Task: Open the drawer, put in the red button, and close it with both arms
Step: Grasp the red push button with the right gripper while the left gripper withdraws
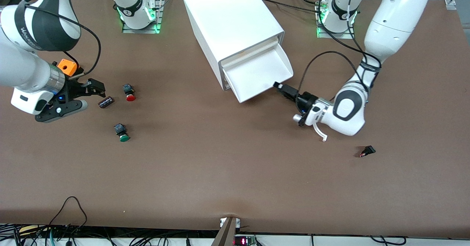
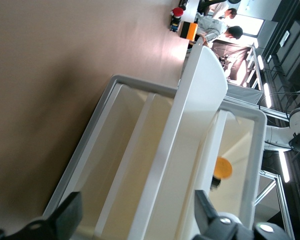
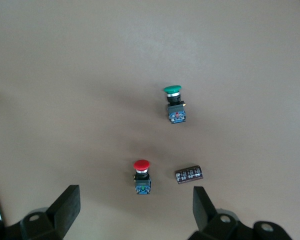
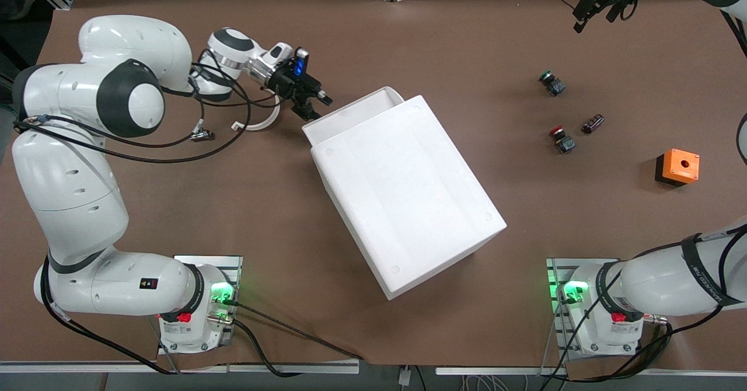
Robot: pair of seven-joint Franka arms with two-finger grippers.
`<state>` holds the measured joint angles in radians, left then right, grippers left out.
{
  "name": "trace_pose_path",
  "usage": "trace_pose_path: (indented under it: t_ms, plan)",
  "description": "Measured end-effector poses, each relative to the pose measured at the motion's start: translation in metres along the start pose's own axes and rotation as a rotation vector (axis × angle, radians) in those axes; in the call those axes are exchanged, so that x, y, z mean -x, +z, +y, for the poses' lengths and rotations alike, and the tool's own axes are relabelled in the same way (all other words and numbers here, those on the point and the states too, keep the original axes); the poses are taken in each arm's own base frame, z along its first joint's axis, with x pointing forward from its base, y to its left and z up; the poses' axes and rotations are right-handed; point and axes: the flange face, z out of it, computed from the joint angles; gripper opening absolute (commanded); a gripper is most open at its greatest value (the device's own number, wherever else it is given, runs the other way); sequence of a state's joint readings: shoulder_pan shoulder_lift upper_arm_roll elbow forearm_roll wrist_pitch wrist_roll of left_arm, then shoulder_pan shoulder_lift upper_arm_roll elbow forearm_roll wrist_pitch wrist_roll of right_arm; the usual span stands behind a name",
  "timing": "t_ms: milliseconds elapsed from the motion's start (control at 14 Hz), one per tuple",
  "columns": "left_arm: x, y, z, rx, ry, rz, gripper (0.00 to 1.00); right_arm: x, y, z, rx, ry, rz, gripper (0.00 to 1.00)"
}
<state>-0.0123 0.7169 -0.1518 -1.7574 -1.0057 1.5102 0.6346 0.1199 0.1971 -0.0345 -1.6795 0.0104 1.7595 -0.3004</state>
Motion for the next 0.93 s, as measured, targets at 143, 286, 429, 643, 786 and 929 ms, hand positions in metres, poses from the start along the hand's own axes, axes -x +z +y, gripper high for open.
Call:
trace_pose_path:
  t_ms: [143,286,429,643,786,929]
  plan:
    - [0.014,-0.052,0.006,-0.052,-0.056,-0.029,1.0,0.0,0.015,0.001,-0.006,-0.049,-0.02,1.0]
    - [0.027,-0.101,0.025,-0.135,-0.114,-0.046,1.0,-0.004,0.037,0.003,-0.011,-0.068,-0.035,1.0]
    - [0.04,-0.143,0.05,-0.272,-0.149,-0.05,1.0,-0.005,0.061,0.003,-0.017,-0.07,-0.054,1.0]
    - [0.063,-0.189,0.105,-0.543,-0.15,-0.054,1.0,0.012,0.107,0.007,-0.022,-0.057,-0.069,1.0]
    - [0.084,-0.21,0.148,-0.737,-0.144,-0.045,1.0,0.039,0.143,0.005,-0.022,-0.049,-0.066,1.0]
    - [0.103,-0.222,0.185,-0.883,-0.138,-0.028,1.0,0.068,0.176,-0.003,-0.023,-0.045,-0.061,1.0]
